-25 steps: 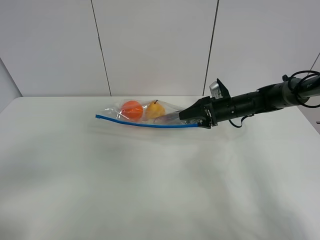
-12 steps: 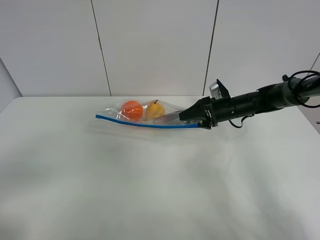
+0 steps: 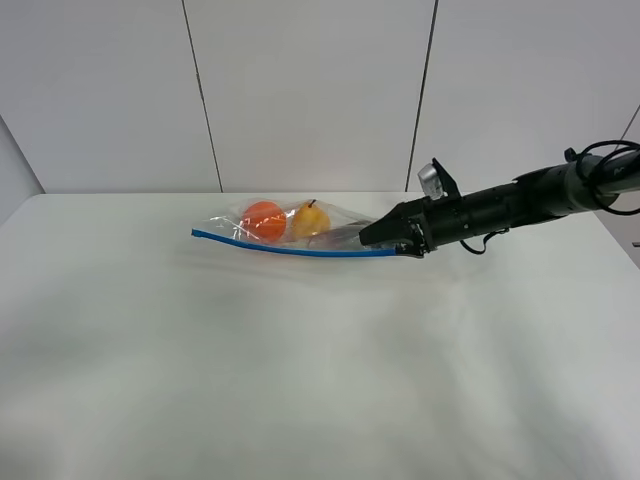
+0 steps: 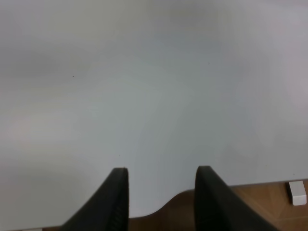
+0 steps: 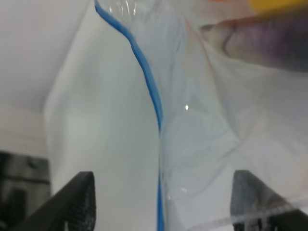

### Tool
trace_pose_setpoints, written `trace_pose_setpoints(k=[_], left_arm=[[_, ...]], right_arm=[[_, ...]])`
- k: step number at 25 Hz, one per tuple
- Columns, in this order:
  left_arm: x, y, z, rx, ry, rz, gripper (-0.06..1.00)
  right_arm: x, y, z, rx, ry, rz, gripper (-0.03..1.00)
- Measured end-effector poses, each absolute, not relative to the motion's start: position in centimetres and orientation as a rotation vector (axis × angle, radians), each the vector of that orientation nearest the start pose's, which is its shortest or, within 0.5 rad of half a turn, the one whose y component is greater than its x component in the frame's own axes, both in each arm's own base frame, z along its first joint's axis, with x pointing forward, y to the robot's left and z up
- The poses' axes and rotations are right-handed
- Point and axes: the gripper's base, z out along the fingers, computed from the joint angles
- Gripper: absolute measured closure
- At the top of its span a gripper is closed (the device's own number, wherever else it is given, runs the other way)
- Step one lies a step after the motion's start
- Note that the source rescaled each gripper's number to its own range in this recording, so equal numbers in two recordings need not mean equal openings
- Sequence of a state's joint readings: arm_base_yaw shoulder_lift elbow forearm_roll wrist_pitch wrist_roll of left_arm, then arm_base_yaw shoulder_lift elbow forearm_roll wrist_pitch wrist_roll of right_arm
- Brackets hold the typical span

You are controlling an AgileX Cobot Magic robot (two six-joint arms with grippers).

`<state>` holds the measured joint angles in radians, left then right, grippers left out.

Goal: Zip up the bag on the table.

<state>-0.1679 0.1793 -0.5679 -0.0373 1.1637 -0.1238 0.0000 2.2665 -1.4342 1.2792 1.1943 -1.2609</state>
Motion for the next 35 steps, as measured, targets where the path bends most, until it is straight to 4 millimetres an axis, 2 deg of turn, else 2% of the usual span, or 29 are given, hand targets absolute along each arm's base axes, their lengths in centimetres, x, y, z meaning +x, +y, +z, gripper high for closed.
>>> trace_pose_setpoints(k=[7,10,13,17,20,22,23,28,35], left_arm=[[1.1,-0.5,28.8,0.051,2.265,-0.202,0.44],[1.1,-0.5,28.8,0.051,2.265,-0.202,0.44],[1.1,-0.5,28.8,0.051,2.265,-0.202,0.44],[1.1,-0.5,28.8,0.051,2.265,-0.202,0.44],[1.1,-0.5,28.8,0.051,2.264,-0.204,0.44],[1.2,-0.5,28.8,0.051,2.262,-0.204,0.44],[1.2,-0.5,28.8,0.051,2.262,-0.204,0.44],[1.2,-0.5,28.8,0.051,2.262,-0.204,0.44],[1.2,-0.5,28.8,0.051,2.262,-0.204,0.44]], right_arm=[[43.4,7.6,14.4,-0.903,2.282,1.196,0.03],[44.4,7.1,16.7,-0.992,2.308,1.062,0.03],[45.1,6.1,19.1,-1.024,2.407,0.878,0.03],[46.1,4.2,22.1,-0.894,2.612,0.556,0.03],[46.9,2.3,24.0,-0.622,2.756,0.275,0.03],[47.3,1.3,25.2,-0.393,2.794,0.159,0.03],[47.4,1.1,25.8,-0.336,2.789,0.122,0.03],[47.3,1.4,28.8,-0.226,2.716,0.175,0.03],[45.0,1.6,34.6,-0.238,2.573,0.177,0.03]])
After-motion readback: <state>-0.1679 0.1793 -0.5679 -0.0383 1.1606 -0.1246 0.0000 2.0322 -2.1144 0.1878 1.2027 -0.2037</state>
